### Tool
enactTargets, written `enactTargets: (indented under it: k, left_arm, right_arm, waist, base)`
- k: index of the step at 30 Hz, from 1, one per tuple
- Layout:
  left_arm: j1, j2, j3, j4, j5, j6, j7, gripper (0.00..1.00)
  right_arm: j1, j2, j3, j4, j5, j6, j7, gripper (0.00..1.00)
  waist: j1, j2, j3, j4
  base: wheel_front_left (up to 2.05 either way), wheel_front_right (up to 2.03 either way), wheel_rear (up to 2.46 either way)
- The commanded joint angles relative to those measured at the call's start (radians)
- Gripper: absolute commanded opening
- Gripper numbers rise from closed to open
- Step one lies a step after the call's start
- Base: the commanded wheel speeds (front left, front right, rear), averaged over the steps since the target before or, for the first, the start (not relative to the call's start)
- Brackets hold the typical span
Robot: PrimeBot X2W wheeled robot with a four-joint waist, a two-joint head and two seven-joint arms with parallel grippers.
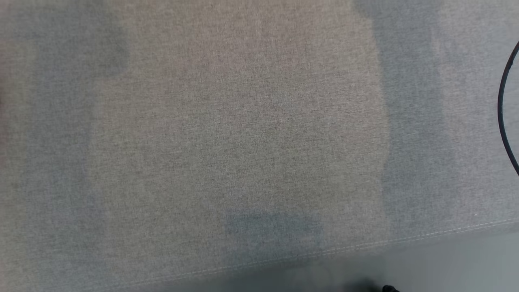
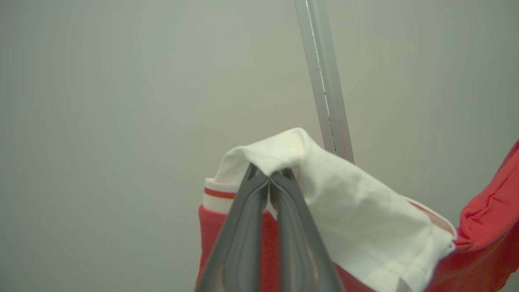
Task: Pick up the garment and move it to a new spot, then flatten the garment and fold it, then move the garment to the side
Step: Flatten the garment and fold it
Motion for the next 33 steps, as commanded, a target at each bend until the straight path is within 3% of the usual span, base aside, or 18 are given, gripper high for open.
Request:
enactTargets:
  k: [1,9,19,28,33]
  left_arm:
    - [-0.003,-0.016,-0.017,0.026,0.001,-0.001,-0.030,0.00]
    - [0.071,-0.014,-0.075,0.052,-0.038,-0.001,-0.109,0.00]
    - [0.375,0.063,-0.076,-0.070,-0.157,0.001,-0.201,0.00]
    - [0.860,0.106,0.035,-0.377,-0.202,0.117,-0.222,0.00]
    - [1.143,0.091,0.109,-0.553,-0.187,0.174,-0.220,0.00]
  right_arm:
    - [-0.004,-0.002,0.003,0.009,0.001,0.000,-0.025,0.00]
    - [0.074,-0.010,0.060,-0.038,0.030,0.000,-0.049,0.00]
    - [0.366,-0.068,0.209,-0.282,0.198,0.000,-0.032,0.00]
    - [0.770,-0.170,0.297,-0.511,0.374,0.000,-0.096,0.00]
    - [0.954,-0.211,0.318,-0.584,0.409,0.000,-0.127,0.00]
  waist:
    - [-0.0001,0.0000,0.066,0.005]
    - [-0.0001,0.0000,0.130,0.004]
    - [-0.0001,0.0000,0.073,-0.006]
    - [-0.0001,0.0000,-0.064,-0.001]
    - [-0.0001,0.0000,-0.128,-0.005]
  base:
    - [0.00,0.00,0.00]
    - [0.00,0.00,0.00]
    - [0.00,0.00,0.00]
    - [0.00,0.00,0.00]
    - [0.00,0.00,0.00]
